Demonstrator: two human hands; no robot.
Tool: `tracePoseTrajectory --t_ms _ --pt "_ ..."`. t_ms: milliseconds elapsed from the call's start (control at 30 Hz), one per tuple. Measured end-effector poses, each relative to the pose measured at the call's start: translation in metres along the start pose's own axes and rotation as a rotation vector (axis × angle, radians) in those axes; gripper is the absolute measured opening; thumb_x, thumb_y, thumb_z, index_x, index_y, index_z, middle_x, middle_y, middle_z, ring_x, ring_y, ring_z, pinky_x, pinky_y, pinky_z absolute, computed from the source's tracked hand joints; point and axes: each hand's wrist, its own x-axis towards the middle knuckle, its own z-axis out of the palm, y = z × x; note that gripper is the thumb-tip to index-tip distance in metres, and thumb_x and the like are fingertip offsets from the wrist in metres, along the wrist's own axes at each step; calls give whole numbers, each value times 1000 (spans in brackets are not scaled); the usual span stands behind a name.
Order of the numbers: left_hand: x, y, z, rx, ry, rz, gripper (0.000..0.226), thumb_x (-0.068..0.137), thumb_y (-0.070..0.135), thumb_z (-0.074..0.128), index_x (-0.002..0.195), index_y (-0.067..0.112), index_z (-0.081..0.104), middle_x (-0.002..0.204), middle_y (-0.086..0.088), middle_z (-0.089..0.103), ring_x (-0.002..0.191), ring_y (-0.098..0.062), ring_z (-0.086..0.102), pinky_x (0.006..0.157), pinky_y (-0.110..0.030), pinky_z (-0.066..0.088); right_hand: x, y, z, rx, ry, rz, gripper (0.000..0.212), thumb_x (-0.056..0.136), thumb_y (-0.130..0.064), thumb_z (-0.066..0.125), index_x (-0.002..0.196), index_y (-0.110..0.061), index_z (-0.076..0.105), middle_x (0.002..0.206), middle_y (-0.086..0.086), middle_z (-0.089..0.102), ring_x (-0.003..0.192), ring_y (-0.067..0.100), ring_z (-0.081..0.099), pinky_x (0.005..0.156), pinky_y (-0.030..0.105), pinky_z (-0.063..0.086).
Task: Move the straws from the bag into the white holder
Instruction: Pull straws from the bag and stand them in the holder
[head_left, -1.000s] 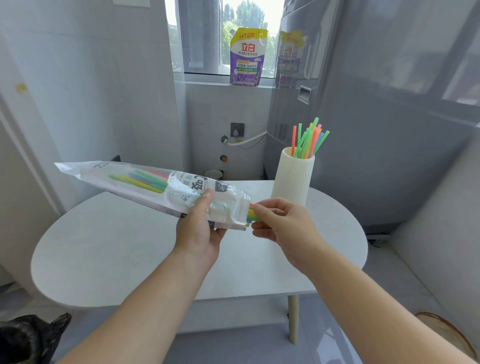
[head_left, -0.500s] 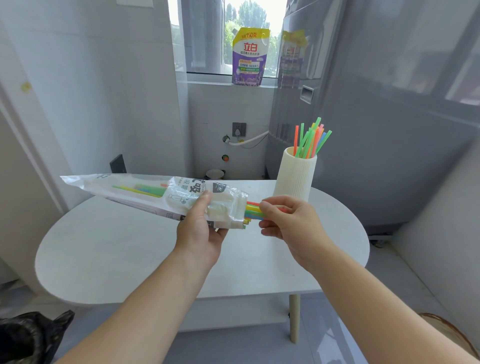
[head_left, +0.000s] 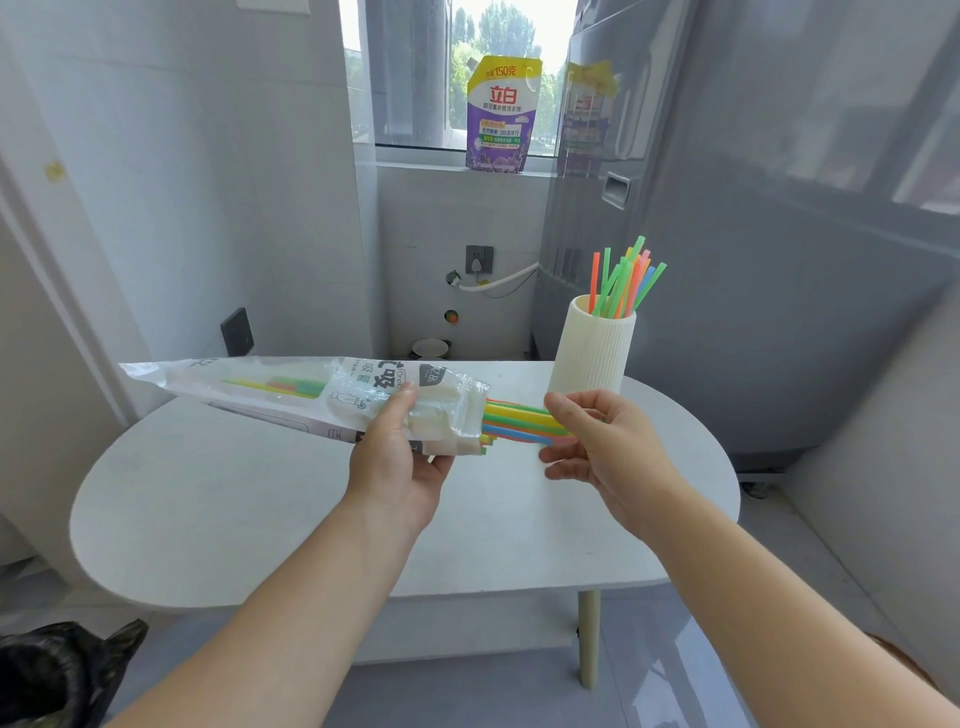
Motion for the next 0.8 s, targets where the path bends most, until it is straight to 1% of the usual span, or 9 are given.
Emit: tracePoseTrajectory --t_ms 100,167,267,367,467,533,600,700,800 --pt "1 5 0 -29 14 -1 31 91 19 73 121 23 66 110 -4 78 100 -20 76 72 -40 66 -1 2 -2 87 -8 8 53 82 -46 75 112 -5 62 98 18 69 64 25 72 57 32 59" --pt "2 9 0 -44 16 5 31 92 18 73 121 22 66 103 -3 79 93 -19 78 68 -39 66 -1 5 -1 119 -15 17 68 69 -57 75 113 -6 62 97 16 69 67 26 72 58 34 60" --pt "4 14 0 -66 13 18 27 92 18 72 118 23 67 97 -2 80 86 -18 78 61 -36 64 -1 11 2 74 -29 17 79 59 -68 73 115 -14 64 103 11 71 77 21 73 61 33 58" --pt "4 17 2 -84 20 32 33 92 18 71 124 23 65 110 -4 77 93 -20 76 60 -36 63 -5 20 10 -1 -94 37 76 61 -73 72 118 -24 63 111 4 68 90 15 69 66 28 56" --pt "2 17 2 -90 19 38 34 92 19 71 125 24 64 109 -4 77 90 -18 77 57 -33 62 -12 30 28 -86 -172 51 66 70 -75 67 122 -35 60 115 -4 66 96 11 66 69 25 53" --pt "1 14 3 -74 12 32 32 92 20 71 124 23 65 109 -5 78 90 -19 77 60 -33 63 -13 31 43 -87 -174 35 64 68 -77 60 121 -40 61 116 -8 65 92 10 64 70 26 51" --pt "-1 10 3 -58 -3 21 30 92 21 71 122 22 66 107 -6 80 88 -20 78 63 -34 64 -10 27 58 -11 -96 32 59 74 -76 58 119 -37 63 110 -8 66 82 11 60 67 27 48" --pt "-2 7 2 -59 -23 12 26 93 20 70 118 23 66 92 -3 82 83 -20 79 63 -35 64 1 22 72 172 82 81 43 85 -65 65 108 -29 65 80 -7 62 62 10 50 57 26 45" --pt "-3 7 1 -63 -13 14 30 93 21 70 123 24 64 99 -4 81 88 -20 78 64 -34 64 7 16 77 332 130 93 34 89 -53 70 105 -23 65 65 -6 58 47 7 44 52 25 43"
